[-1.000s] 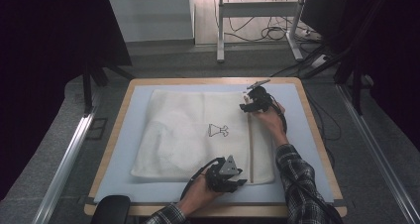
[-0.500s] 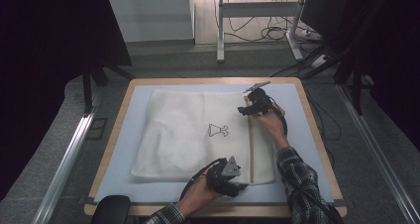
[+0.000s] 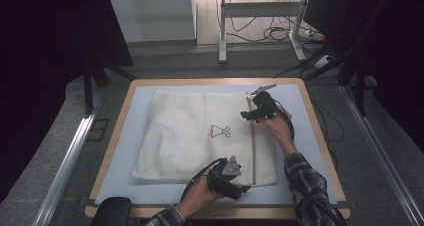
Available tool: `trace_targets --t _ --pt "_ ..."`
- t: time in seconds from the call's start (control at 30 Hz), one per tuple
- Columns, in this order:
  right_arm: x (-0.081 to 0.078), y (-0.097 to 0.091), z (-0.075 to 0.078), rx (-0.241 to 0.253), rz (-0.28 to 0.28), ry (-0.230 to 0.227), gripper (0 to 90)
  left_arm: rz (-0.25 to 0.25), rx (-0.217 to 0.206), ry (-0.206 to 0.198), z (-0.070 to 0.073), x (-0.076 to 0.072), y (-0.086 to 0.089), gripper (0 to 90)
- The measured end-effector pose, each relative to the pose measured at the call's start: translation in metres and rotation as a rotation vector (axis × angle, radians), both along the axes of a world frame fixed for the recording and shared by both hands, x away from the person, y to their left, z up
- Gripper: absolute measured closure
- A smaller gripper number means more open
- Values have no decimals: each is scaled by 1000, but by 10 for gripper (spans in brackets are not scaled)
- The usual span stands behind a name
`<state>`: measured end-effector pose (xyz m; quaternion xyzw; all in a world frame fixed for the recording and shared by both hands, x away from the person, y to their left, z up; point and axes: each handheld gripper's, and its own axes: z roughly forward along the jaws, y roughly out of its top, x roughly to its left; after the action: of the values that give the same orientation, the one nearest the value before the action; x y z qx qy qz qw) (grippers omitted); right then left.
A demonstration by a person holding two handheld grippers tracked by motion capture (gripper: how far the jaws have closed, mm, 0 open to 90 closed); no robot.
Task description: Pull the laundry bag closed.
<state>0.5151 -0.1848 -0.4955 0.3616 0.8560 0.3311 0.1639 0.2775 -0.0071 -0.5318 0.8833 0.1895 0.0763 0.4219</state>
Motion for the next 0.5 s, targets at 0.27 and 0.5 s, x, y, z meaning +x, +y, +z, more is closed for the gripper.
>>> trace_targets --t 0.27,0.5 --pt "-11 0 6 26 21 13 119 4 -26 6 2 -1 4 199" --pt "-20 4 8 23 31 16 79 -22 22 -1 4 0 7 150"
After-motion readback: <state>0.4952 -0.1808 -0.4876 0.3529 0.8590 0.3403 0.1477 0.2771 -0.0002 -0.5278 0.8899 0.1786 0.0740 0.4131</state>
